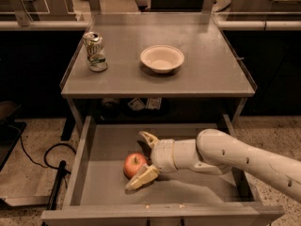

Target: Pick apple from top drawer and place on counter

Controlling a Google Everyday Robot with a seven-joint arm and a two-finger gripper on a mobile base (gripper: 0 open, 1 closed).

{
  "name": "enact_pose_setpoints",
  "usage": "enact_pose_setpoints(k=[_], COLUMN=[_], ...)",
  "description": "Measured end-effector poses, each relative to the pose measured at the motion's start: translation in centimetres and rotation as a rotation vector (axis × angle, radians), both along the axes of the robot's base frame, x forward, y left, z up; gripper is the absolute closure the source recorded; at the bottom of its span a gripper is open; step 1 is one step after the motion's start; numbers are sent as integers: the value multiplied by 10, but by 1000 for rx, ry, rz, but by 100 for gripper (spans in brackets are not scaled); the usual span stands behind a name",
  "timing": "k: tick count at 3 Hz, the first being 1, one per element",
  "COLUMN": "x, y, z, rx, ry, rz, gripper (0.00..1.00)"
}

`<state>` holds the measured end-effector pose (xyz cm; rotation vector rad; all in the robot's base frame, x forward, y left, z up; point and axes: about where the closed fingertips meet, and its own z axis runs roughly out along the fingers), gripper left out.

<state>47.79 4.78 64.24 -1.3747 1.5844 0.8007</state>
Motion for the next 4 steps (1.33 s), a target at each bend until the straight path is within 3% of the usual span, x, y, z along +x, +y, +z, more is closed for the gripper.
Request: enact_pose_setpoints(k=[1,2,3,4], x=[0,9,9,9], y=[0,8,8,8], z=[-2,-32,-32,-32], rx=[-2,2,2,2], ry=[2,43,43,44], rz=[-2,-6,-6,-6], gripper=[0,0,0,20])
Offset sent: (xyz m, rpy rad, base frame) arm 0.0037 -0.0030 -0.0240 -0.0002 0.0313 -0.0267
